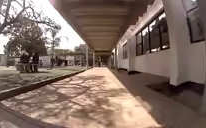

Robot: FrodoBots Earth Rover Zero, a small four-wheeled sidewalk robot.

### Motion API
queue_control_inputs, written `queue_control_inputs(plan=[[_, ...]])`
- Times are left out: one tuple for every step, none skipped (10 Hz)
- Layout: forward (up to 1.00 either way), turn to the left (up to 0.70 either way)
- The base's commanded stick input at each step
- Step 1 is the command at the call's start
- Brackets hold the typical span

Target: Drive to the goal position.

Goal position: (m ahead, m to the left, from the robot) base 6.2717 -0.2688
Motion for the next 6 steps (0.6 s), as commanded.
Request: queue_control_inputs(plan=[[0.5, 0.0], [0.5, 0.0], [0.5, 0.0], [0.5, 0.0], [0.5, 0.0], [0.5, 0.0]])
